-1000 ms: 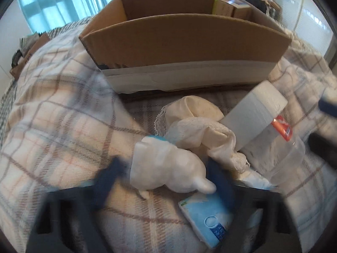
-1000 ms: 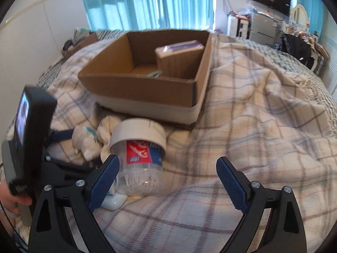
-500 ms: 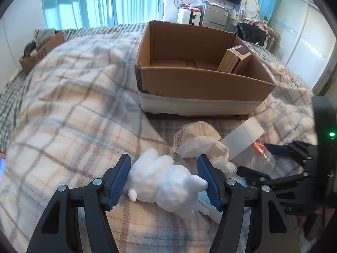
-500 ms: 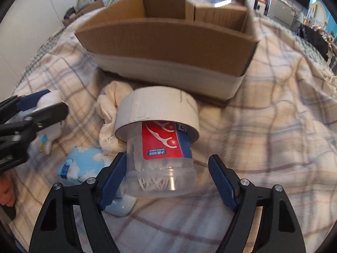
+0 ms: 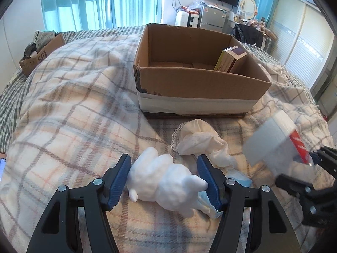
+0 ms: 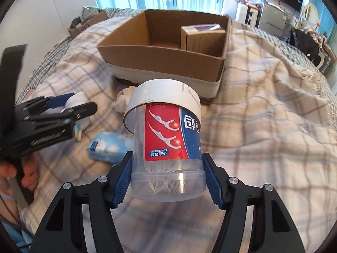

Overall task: Organize objects
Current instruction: 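Carry the toothpick jar and white figurine into the cardboard box and release both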

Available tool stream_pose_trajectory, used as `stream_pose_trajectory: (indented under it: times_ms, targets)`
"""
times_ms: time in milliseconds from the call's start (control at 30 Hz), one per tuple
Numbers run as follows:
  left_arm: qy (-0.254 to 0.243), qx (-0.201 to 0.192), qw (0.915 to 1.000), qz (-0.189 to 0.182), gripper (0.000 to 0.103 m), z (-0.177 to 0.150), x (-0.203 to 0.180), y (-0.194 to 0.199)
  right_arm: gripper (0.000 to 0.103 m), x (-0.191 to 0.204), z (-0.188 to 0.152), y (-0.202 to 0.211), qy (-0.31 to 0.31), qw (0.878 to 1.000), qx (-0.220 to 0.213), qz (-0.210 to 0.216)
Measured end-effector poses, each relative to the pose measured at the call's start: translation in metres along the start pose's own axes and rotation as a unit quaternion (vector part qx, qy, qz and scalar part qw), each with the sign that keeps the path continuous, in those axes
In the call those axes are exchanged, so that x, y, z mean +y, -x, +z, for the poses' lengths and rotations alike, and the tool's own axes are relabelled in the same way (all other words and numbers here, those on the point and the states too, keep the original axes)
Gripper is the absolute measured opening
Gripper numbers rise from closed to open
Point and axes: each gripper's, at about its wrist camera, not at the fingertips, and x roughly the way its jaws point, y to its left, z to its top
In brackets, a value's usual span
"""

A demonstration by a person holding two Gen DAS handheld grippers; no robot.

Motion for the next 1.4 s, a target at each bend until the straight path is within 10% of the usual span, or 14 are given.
stream_pose_trajectory:
  times_ms: [467, 667, 1067, 1400]
  targets:
    - [-0.001, -0.003, 1.0, -0.003, 0.067, -0.001, -0.006, 0.013, 0.063, 0.017, -0.014, 0.024, 0.104, 0.992, 0.07, -0.005]
    - [0.004, -0.016, 0.9997, -0.021, 0.065, 0.01, -0.002, 0.025, 0.063, 0.006, -0.002, 0.049, 0.075, 0.997, 0.016, -0.02]
    - [-0.024, -0.106, 0.9933, -0.039, 0.065, 0.128, -0.014, 0.062, 0.063, -0.012, 0.117, 0.101, 0.02, 0.988, -0.155, -0.016]
    - [-0.037, -0.11, 0.9931, -0.016, 0.065, 0.206, -0.015, 0.003, 0.063, -0.032, 0.212, 0.05, -0.019, 0.984, -0.178, 0.013]
